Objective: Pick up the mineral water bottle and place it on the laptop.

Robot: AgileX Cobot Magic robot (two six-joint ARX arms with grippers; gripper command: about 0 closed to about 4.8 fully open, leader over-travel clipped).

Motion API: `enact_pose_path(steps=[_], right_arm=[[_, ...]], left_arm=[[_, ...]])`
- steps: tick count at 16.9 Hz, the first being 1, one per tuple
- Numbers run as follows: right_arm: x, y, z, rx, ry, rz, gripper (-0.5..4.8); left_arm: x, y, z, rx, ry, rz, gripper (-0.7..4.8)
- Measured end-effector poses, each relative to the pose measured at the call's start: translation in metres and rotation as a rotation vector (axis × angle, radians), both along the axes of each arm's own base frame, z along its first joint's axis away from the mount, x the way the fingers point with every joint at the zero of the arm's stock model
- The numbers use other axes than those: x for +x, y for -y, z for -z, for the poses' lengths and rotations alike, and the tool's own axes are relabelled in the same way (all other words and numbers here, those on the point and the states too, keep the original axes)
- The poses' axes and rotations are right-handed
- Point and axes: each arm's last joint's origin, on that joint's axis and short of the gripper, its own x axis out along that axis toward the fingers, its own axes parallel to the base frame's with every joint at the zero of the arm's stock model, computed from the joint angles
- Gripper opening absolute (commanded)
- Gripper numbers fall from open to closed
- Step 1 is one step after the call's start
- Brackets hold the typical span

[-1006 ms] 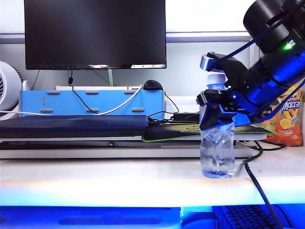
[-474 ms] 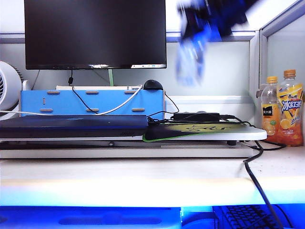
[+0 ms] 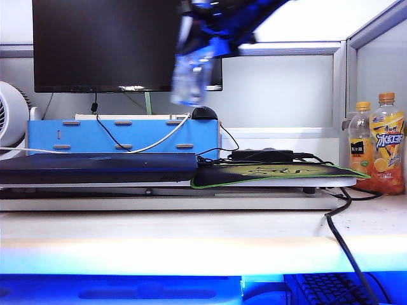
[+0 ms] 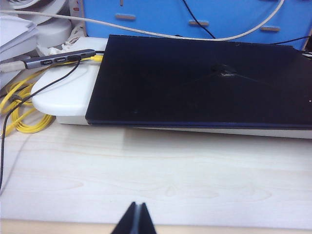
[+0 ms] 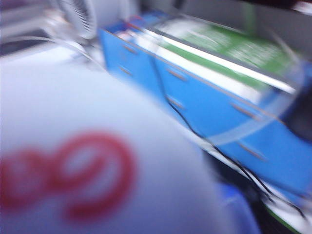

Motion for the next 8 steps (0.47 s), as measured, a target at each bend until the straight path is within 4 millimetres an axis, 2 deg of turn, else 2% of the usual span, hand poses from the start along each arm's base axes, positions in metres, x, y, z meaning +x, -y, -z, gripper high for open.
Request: enact_pose_path(steps=[5, 8], right_arm=[[0.017, -0.045, 0.022, -0.011, -0.019, -0.071, 0.54], [0.029, -0.058, 0.028, -0.011, -0.002, -0.046, 0.54]], left_arm=[[0.0, 0.0, 0.0, 0.0, 0.0, 0.0, -0.02], [0.0, 0.0, 0.0, 0.0, 0.0, 0.0, -0.02]])
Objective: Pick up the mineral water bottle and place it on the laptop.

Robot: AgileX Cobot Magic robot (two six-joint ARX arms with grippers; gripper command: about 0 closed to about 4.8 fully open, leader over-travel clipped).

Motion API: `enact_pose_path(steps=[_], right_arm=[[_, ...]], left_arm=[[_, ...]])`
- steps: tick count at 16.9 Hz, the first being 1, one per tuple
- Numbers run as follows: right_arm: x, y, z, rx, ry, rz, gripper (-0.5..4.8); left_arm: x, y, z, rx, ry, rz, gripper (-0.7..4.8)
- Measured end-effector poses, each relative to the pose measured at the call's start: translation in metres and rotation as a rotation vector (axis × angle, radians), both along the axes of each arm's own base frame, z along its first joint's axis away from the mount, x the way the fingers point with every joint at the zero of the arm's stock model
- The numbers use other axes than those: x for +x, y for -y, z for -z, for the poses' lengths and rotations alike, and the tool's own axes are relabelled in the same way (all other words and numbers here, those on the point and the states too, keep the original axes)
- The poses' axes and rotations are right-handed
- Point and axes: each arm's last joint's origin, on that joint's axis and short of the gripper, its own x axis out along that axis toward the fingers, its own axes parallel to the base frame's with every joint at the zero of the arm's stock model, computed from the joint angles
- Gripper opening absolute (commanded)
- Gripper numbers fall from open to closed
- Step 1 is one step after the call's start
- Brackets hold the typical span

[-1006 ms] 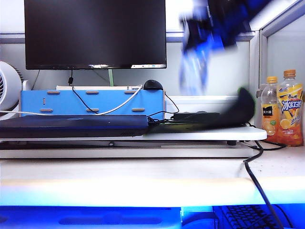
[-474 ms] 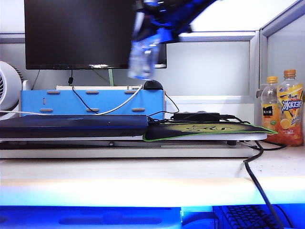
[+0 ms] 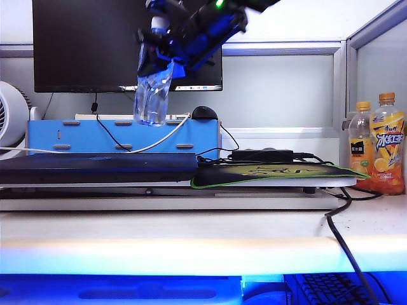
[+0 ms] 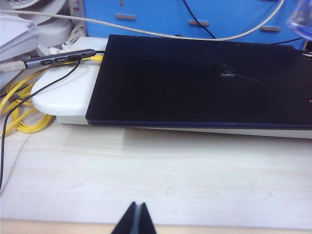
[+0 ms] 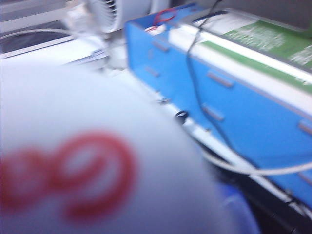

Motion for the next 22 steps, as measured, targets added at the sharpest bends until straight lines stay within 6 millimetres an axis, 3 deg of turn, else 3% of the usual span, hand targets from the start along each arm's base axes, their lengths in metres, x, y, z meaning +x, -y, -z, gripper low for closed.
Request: enact_pose_path(steps=[6, 11, 14, 15, 17, 18, 22], right_arm=[[0.019, -0.012, 0.021, -0.026, -0.017, 0.04, 0.54], [0.023, -0.014, 0.043, -0.091, -0.079, 0.038, 0.54], [0.024, -0.015, 0.044, -0.099, -0.074, 0.035, 0.56], [0.024, -0.015, 0.044, -0.101, -0.071, 0.035, 1.19], [0.024, -0.015, 0.044, -0.102, -0.069, 0.034, 3.94], [0.024, -0.015, 0.044, -0.104, -0.067, 0.033, 4.53], [0.025, -0.016, 0.043, -0.098, -0.058, 0.035, 4.79]], left_arm=[[0.0, 0.0, 0.0, 0.0, 0.0, 0.0, -0.02], [0.0, 0.0, 0.0, 0.0, 0.0, 0.0, -0.02], [0.0, 0.0, 0.0, 0.0, 0.0, 0.0, -0.02], [0.0, 0.0, 0.0, 0.0, 0.0, 0.0, -0.02], [0.0, 0.0, 0.0, 0.0, 0.0, 0.0, -0.02], [0.0, 0.0, 0.0, 0.0, 0.0, 0.0, -0.02], [0.0, 0.0, 0.0, 0.0, 0.0, 0.0, -0.02]])
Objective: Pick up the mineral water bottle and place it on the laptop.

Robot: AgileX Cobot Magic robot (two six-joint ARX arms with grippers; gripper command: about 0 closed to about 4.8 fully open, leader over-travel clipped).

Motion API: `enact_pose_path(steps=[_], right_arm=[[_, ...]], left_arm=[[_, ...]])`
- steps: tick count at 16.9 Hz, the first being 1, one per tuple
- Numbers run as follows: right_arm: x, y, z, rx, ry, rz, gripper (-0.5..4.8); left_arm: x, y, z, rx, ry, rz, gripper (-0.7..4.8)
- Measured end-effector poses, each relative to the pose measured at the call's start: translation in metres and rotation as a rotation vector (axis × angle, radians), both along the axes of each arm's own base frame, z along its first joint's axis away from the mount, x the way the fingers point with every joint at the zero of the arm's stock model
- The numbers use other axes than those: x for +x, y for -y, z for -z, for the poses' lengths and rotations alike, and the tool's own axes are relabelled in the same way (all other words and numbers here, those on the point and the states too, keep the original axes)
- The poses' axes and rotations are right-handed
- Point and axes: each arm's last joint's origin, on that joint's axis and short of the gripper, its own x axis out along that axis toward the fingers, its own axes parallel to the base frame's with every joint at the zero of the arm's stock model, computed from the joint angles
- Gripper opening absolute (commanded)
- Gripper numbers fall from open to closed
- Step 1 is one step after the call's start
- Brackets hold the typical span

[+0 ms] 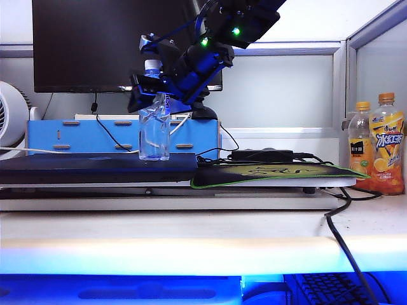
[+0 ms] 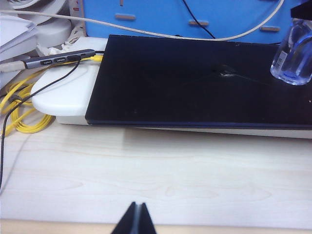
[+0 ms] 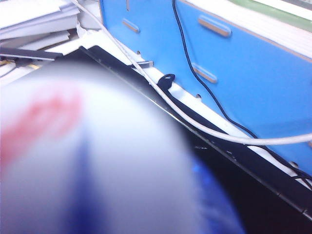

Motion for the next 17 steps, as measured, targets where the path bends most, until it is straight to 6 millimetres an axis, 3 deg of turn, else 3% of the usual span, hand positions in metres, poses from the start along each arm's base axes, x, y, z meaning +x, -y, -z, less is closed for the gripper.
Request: enact_pose_path(steps=[4, 9, 12, 15, 16, 17], right_arm=[[-0.003, 0.002, -0.01, 0.004, 0.024, -0.004, 4.79], [-0.019, 0.013, -0.059, 0.06, 0.115, -0.006, 4.79], [-0.04, 0.028, -0.106, 0.117, 0.197, -0.005, 4.79], [-0.075, 0.053, -0.166, 0.195, 0.309, -0.002, 4.79], [-0.09, 0.064, -0.186, 0.216, 0.345, 0.021, 3.8], [-0.106, 0.076, -0.207, 0.238, 0.387, 0.059, 2.29]], left_arm=[[0.0, 0.0, 0.0, 0.0, 0.0, 0.0, -0.02], [0.0, 0.0, 0.0, 0.0, 0.0, 0.0, -0.02], [0.0, 0.0, 0.0, 0.0, 0.0, 0.0, -0.02], [0.0, 0.0, 0.0, 0.0, 0.0, 0.0, -0.02], [0.0, 0.0, 0.0, 0.0, 0.0, 0.0, -0.02], [0.0, 0.0, 0.0, 0.0, 0.0, 0.0, -0.02]])
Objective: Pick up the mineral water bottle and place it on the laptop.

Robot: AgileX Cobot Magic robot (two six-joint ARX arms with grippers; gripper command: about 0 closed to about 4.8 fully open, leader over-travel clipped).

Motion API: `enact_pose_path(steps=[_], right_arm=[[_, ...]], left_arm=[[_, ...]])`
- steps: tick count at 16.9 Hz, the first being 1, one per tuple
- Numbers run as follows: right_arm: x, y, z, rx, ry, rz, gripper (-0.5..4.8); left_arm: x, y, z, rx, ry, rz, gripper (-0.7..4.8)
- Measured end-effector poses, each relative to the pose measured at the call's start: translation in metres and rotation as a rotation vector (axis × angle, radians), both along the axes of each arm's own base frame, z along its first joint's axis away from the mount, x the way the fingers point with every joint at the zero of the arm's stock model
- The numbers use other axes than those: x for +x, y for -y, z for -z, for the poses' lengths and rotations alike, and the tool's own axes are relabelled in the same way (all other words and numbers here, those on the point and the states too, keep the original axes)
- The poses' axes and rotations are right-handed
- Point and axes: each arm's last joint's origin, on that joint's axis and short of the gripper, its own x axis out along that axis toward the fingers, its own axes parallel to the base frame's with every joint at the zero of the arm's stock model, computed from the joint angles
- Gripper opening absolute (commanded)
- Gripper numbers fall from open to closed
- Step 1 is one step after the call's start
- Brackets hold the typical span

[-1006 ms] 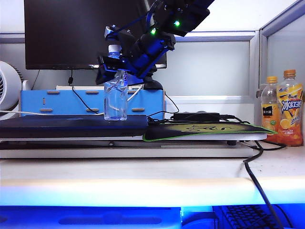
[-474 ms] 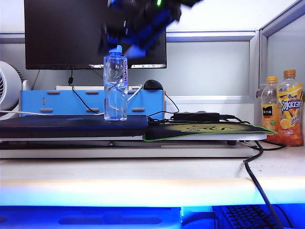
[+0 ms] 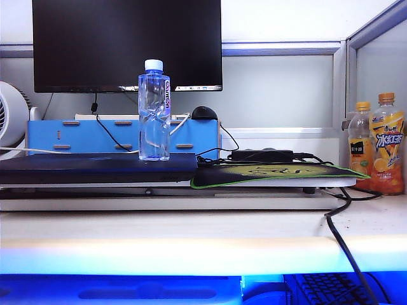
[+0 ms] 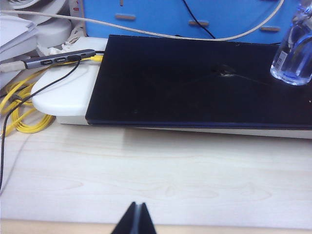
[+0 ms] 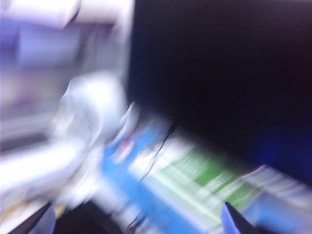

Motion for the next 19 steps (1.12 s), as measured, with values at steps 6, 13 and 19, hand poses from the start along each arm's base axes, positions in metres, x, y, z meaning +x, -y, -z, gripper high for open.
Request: enact_pose_path(steps=[6, 13, 19], right_arm=[[-0.145, 0.107, -0.101, 0.119, 0.229, 0.157, 0.09], [-0.294, 0.223, -0.106, 0.109, 0.298, 0.512, 0.08], [-0.316, 0.244, -0.058, -0.078, 0.107, 0.668, 0.09]], left_arm=[[0.0, 0.0, 0.0, 0.0, 0.0, 0.0, -0.02], [0.0, 0.0, 0.0, 0.0, 0.0, 0.0, -0.02], [0.0, 0.0, 0.0, 0.0, 0.0, 0.0, -0.02]])
